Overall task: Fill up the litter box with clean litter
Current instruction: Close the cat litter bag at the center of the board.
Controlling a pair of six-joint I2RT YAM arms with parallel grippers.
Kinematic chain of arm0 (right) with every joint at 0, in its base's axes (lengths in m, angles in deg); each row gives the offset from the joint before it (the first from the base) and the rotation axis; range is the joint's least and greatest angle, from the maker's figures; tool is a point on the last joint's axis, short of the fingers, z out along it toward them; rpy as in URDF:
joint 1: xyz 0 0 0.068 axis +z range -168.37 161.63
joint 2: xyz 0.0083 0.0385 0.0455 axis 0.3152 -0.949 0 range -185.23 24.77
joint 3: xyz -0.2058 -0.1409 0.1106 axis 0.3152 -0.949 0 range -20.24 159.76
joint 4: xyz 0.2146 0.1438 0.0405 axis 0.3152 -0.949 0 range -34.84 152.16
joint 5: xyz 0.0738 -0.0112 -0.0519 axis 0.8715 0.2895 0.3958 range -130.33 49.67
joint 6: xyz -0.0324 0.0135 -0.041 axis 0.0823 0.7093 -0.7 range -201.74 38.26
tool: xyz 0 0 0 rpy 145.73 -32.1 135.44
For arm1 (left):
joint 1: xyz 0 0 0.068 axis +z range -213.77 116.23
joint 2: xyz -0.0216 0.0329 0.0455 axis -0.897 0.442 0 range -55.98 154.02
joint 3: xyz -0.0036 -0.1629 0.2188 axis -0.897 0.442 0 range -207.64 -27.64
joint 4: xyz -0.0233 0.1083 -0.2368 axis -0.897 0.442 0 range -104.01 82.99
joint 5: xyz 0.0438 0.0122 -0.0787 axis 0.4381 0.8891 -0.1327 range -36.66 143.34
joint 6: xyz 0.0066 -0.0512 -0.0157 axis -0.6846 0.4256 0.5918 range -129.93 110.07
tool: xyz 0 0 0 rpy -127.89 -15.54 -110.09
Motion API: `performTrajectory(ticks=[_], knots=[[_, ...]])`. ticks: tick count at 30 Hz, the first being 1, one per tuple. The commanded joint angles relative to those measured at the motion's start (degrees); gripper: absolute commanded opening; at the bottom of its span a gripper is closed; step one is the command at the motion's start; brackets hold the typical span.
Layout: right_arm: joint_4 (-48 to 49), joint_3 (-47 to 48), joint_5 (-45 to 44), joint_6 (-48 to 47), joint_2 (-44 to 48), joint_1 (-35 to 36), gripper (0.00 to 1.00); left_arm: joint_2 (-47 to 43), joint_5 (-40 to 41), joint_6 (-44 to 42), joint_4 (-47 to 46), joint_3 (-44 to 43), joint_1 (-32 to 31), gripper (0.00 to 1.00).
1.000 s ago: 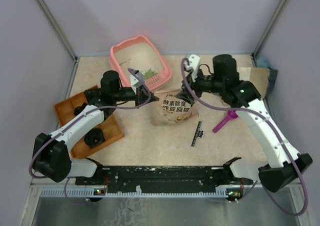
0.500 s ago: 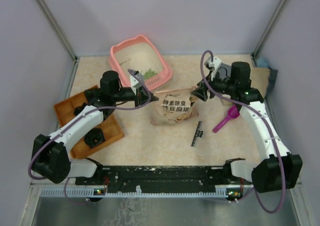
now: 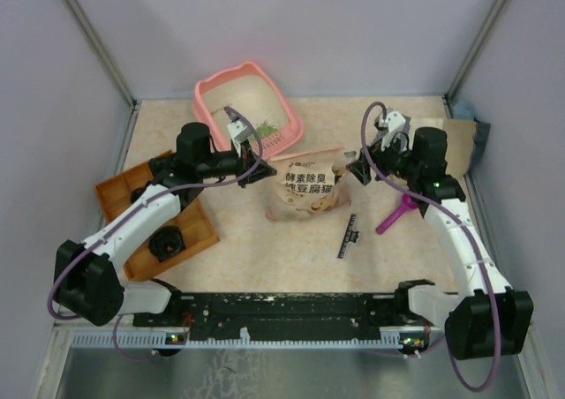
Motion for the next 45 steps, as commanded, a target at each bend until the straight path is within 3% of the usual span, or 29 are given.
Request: performTrajectory(ticks=[1,5,8,11,13,15,18,23,25,28,31,35,45], knots=[[9.9,-0.6,1.4,-7.2,2.4,-0.1,0.73,-1.2,0.8,4.6,4.0,-2.6,0.3,0.00],[9.4,3.3,15.0,-2.8,-3.6,-1.2,0.73,-1.3,2.1,3.4,5.5,-3.2,0.2,0.00],[15.2,3.9,23.7,4.0,-7.1,-4.0,0.73,-0.9,2.2,2.8,5.8,-3.2,0.2,0.00],[16.4,7.6,32.4,7.8,-12.4,-8.2,0.66,-0.3,1.9,2.7,6.1,-3.6,0.3,0.00],[10.8,10.2,39.1,1.7,-16.0,-9.4,0.62,-0.2,1.8,2.2,6.4,-3.9,0.2,0.00],[2.3,10.5,44.2,-11.5,-18.2,-10.3,0.61,-0.2,2.1,2.0,6.4,-4.0,0.3,0.00],[-7.8,7.8,50.3,-28.7,-19.4,-12.5,0.66,0.2,2.5,1.8,6.8,-4.4,0.2,0.00],[-12.8,9.7,50.4,-39.0,-23.9,-13.1,0.73,1.3,2.7,0.2,9.9,-6.3,0.2,0.00],[-19.0,12.7,53.6,-44.5,-27.2,-13.1,0.74,1.6,2.7,0.0,10.2,-6.8,0.2,0.00],[-36.0,19.1,56.9,-59.7,-34.9,-13.0,0.75,1.5,2.8,-0.1,9.9,-7.0,0.2,0.00],[-67.8,29.3,56.0,-89.0,-45.8,-12.6,0.75,1.5,2.7,-0.1,10.0,-7.4,0.2,0.00],[-70.5,33.4,57.3,-86.7,-51.5,-12.5,0.75,1.7,2.7,-0.4,10.0,-7.5,0.2,0.00],[-70.4,33.7,56.1,-88.1,-48.8,-7.6,0.74,2.6,3.9,-1.7,10.9,-8.1,0.3,0.00]])
